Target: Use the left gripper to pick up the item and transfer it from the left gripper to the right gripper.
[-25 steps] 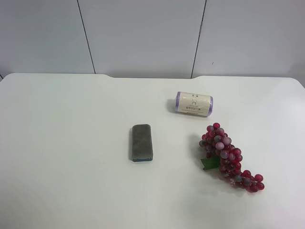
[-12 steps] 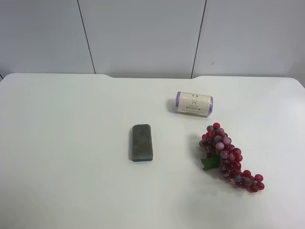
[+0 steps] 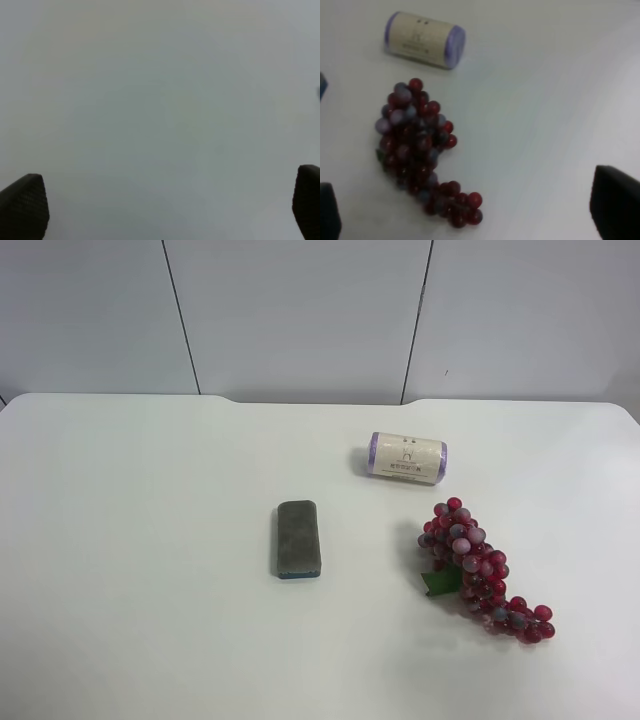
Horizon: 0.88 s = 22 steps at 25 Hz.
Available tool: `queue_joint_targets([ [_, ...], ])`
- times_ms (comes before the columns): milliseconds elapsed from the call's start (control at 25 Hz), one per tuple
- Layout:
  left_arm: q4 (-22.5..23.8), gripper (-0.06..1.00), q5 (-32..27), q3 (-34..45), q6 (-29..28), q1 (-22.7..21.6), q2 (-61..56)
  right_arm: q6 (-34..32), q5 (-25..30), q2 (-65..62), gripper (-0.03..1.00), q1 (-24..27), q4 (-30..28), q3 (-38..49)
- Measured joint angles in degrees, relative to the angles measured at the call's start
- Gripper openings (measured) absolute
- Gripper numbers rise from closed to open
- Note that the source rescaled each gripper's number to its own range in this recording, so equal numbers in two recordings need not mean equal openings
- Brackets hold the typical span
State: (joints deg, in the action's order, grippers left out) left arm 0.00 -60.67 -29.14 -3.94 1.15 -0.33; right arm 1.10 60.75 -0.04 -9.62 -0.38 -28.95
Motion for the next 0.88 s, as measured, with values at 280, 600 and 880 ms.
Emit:
queue_joint_targets([
  [280,0.0,1.00,0.0,0.0,0.0,-5.2,0.0,-0.2,0.0,-0.1,1.00,5.3,0.0,0.0],
  [600,0.0,1.00,0.0,0.0,0.0,-5.3,0.0,-0.3,0.0,-0.1,1.00,5.3,0.0,0.0],
  [880,0.0,1.00,0.0,0.0,0.0,-5.3,0.0,-0.4,0.0,-0.1,1.00,5.3,0.0,0.0],
])
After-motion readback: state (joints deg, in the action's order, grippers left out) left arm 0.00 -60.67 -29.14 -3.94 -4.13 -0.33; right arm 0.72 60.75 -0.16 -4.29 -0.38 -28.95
